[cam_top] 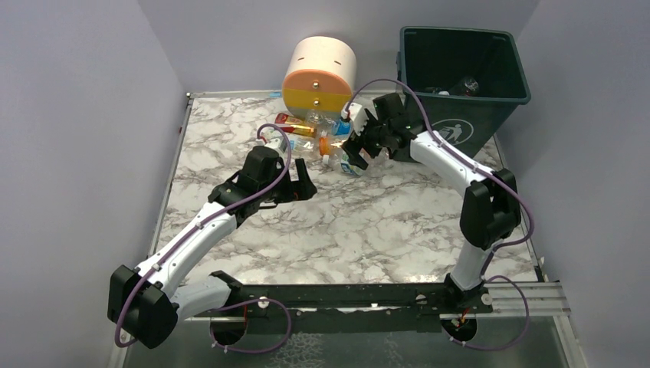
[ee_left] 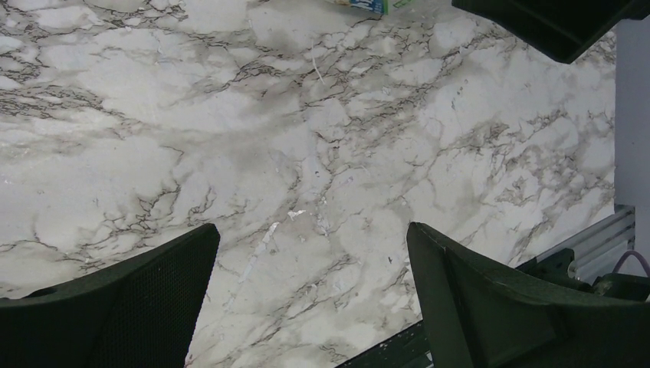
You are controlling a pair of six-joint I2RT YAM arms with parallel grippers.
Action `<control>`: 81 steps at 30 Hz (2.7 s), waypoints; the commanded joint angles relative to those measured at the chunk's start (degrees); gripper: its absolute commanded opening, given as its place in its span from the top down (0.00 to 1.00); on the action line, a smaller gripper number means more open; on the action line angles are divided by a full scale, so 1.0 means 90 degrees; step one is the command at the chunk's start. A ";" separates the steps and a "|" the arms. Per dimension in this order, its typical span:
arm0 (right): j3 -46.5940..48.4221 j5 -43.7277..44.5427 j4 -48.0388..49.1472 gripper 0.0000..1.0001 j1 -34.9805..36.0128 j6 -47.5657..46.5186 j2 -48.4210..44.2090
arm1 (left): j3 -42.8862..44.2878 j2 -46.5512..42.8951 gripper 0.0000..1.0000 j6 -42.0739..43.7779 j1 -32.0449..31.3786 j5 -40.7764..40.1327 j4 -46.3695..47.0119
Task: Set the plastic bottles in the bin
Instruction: Pick up the plastic bottle at the center of the board.
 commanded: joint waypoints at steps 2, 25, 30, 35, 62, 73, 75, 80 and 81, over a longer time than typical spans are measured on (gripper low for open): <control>0.0152 -0.0413 -0.0619 0.01 0.0102 -0.0324 0.0210 | 0.0013 -0.0027 0.01 0.0145 -0.0005 0.0213 0.0044; 0.0945 0.0169 -0.0815 0.00 0.0134 -0.0803 0.1428 | 0.0084 -0.0060 0.01 0.0450 0.0037 0.0342 0.0006; 0.0833 0.0147 -0.0727 0.00 0.0134 -0.0773 0.1464 | 0.0083 -0.0035 0.01 0.0442 0.0049 0.0370 0.0035; 0.0846 0.0057 -0.0716 0.02 0.0136 -0.0692 0.1581 | 0.0073 -0.0066 0.01 0.0445 0.0058 0.0381 0.0032; 0.0288 0.0286 -0.0562 0.44 0.0591 0.0003 0.1169 | -0.0150 -0.0399 0.01 0.0273 0.0069 0.0469 0.0072; 0.0420 0.0334 -0.0714 0.48 0.0739 0.0303 0.0368 | -0.0154 -0.0579 0.01 0.0238 0.0069 0.0415 0.0019; 0.0503 0.0403 -0.0764 0.48 0.0759 0.0318 0.0234 | -0.0138 -0.0572 0.01 0.0228 0.0069 0.0414 0.0019; 0.0876 0.0548 -0.0871 0.48 0.0759 0.0372 -0.0046 | -0.0085 -0.0550 0.01 0.0218 0.0069 0.0410 0.0018; 0.0958 0.0547 -0.0882 0.48 0.0759 0.0392 -0.0099 | -0.0084 -0.0545 0.01 0.0218 0.0069 0.0410 0.0016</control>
